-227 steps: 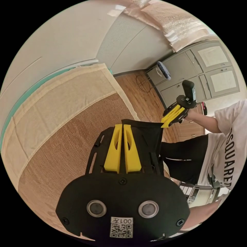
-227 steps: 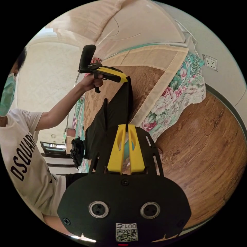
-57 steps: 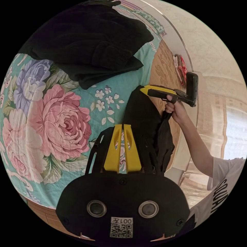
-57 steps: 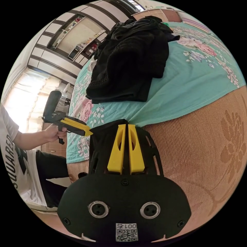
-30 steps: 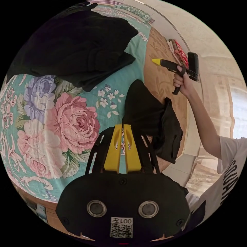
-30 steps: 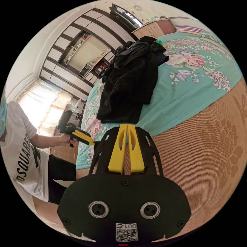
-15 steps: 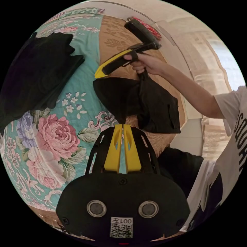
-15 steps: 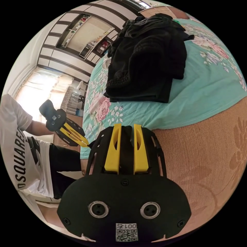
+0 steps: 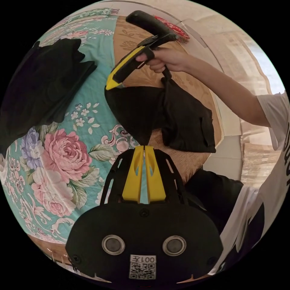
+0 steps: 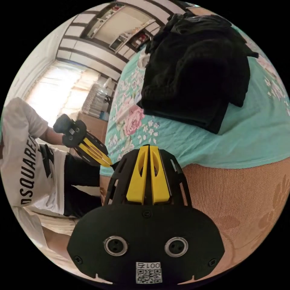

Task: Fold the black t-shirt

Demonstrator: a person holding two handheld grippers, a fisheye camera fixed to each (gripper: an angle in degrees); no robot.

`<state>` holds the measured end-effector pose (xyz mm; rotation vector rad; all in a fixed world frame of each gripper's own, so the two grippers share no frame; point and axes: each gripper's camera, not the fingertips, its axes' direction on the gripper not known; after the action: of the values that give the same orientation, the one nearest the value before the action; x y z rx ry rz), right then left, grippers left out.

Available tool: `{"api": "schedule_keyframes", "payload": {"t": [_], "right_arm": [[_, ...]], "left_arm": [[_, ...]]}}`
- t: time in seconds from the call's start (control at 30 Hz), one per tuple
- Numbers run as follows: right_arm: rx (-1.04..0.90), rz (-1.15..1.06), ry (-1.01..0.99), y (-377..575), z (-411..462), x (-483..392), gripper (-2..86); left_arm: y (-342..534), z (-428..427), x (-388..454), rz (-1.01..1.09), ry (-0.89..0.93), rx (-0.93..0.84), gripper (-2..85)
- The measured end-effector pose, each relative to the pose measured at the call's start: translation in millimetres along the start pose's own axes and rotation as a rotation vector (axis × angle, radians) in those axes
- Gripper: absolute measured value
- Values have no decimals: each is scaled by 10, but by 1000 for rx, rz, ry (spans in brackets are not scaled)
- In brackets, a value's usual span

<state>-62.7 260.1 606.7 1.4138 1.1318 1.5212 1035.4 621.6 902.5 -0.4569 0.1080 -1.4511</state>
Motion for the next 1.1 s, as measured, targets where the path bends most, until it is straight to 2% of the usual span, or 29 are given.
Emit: {"api": "schedule_keyframes", "payload": {"t": [0.07, 0.23, 0.4, 0.5, 0.57, 0.63, 0.73, 0.9, 1.0, 1.1], "right_arm": [[45, 5, 12, -23, -95, -11, 6], [-56, -81, 52, -219, -42, -153, 5], [-290, -268, 295, -537, 164, -510, 3], [-412, -322, 406, -616, 396, -574, 3], [-446, -321, 431, -625, 510, -577, 3], [-422, -307, 410, -609, 568, -595, 3], [-304, -210, 457, -505, 514, -632, 7], [-73, -34, 520, 31, 42, -819, 31], [-103, 90, 578, 512, -103, -866, 59], [-144, 222, 582, 1022, -136, -838, 72]], "left_arm": [[35, -26, -71, -69, -28, 26, -9], [76, -59, -337, -269, 48, 89, -9], [125, 12, -532, -436, 111, 148, -9], [130, 118, -631, -533, 61, 105, -9], [138, 209, -695, -557, 5, 57, -9], [160, 249, -717, -575, 48, 76, -9], [143, 304, -603, -524, 119, 110, -9], [-52, 588, -59, -287, 311, 83, 12], [-168, 829, 327, -153, 344, 46, 29], [-213, 1038, 587, -88, 275, 35, 37]]}}
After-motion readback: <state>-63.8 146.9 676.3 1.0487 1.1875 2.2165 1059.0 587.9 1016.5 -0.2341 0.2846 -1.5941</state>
